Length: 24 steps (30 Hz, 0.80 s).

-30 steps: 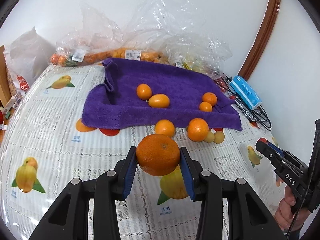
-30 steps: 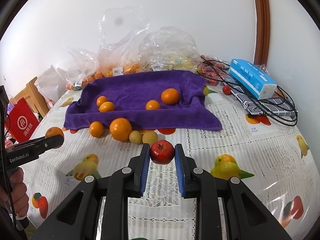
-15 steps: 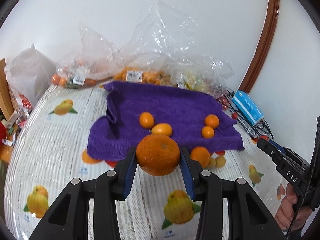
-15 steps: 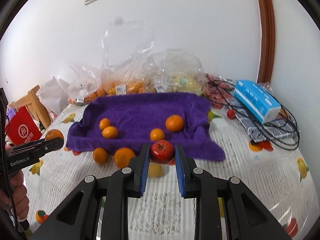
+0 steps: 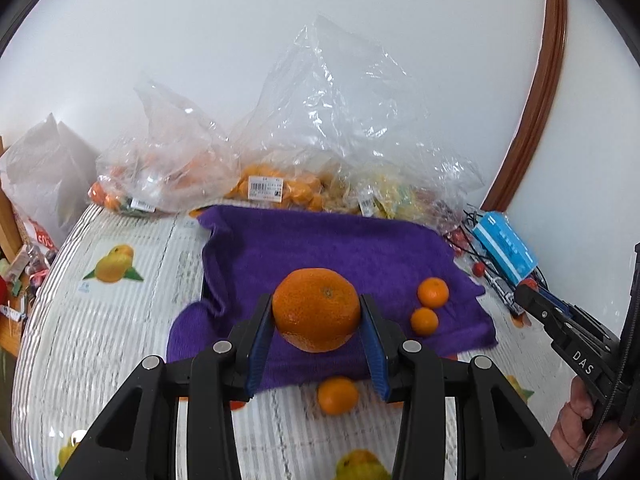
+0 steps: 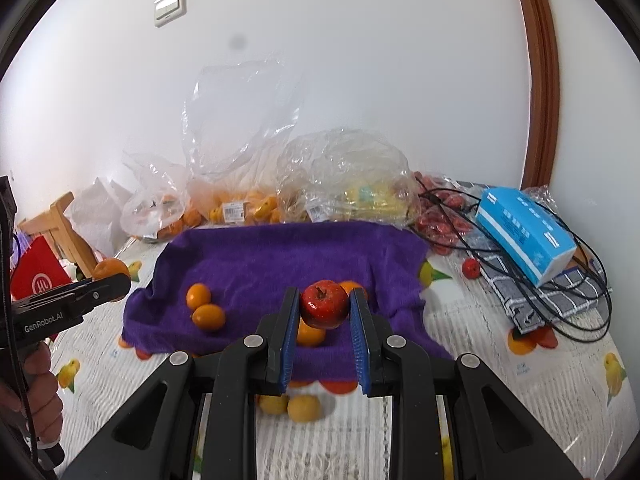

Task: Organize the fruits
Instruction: 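Lift the apple and orange and carry both over the purple towel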

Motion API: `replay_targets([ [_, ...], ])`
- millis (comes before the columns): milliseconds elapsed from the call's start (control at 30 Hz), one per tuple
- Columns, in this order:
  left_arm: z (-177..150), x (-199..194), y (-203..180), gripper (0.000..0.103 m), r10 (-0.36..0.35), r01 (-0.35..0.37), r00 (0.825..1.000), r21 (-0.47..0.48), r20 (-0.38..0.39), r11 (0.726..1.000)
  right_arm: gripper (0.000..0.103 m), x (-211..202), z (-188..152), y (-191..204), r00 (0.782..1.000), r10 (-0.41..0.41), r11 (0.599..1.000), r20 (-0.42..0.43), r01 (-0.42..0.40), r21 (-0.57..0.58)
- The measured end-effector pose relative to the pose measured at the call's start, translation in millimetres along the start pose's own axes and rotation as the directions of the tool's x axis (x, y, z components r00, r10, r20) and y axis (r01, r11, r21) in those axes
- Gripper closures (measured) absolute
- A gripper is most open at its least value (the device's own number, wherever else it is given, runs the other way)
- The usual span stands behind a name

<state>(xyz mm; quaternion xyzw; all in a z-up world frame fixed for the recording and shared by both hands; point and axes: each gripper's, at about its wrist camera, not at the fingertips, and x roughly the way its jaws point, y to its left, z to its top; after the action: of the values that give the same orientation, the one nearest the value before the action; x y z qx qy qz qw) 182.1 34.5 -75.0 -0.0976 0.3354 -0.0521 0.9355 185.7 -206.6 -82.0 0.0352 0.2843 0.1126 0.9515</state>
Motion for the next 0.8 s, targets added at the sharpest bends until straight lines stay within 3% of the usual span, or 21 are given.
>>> replay_targets([
  [333, 17.3, 35.9, 16.1, 0.063, 0.030, -0.030, 1.000, -0.031, 0.008, 0.999, 0.078, 31.8, 18.1, -4.2, 1.000, 0.000, 1.000, 0.000, 0.000, -0.008],
  [800, -8.5, 86.7, 35.3, 0.063, 0.047, -0.054, 0.996, -0.086, -0.077, 0.995, 0.078, 85.5, -9.2, -25.5, 0.993, -0.004, 0.999, -0.120, 0.008, 0.037],
])
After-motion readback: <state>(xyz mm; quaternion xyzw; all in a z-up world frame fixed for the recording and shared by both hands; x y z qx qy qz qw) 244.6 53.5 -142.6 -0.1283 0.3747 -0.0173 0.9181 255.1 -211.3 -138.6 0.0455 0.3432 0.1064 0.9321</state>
